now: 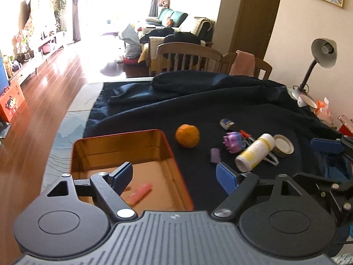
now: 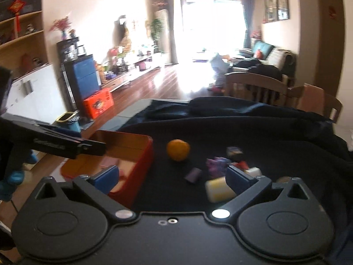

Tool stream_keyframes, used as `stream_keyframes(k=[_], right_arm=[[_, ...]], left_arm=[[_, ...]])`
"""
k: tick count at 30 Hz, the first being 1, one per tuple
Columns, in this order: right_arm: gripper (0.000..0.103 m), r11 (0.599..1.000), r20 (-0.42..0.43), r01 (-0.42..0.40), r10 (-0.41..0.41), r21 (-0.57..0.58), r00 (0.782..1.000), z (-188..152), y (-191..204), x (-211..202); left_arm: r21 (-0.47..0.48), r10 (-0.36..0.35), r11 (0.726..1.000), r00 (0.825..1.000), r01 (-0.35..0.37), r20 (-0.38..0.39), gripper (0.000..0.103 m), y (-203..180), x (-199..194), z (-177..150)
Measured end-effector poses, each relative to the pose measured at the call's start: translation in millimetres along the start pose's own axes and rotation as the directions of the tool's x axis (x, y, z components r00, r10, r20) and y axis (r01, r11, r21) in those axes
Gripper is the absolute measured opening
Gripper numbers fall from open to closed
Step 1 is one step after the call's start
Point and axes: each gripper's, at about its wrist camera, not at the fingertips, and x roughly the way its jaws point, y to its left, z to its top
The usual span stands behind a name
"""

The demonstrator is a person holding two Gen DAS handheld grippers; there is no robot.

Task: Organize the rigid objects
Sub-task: 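Lift both open tools out of the tin back over the table, then grasp the beige jar lid with the right tool while the left tool reaches the white bottle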

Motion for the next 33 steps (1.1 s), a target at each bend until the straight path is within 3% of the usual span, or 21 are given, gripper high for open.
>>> stream_keyframes(k=[13, 33], right_arm=[[0.103, 0.988, 0.006, 0.140, -0.140, 0.060, 0.990, -21, -81, -25], [0.103, 0.979, -0.087, 0.185, -0.177, 0.087, 0.980, -39, -172, 1]], left_arm=[[0.018, -0.049, 0.999, 0.999, 0.048, 0.020, 0.086, -57, 21, 0], [0.128, -0.056, 0.990, 0.998, 0.058, -0.021, 0.086, -140, 91, 16]])
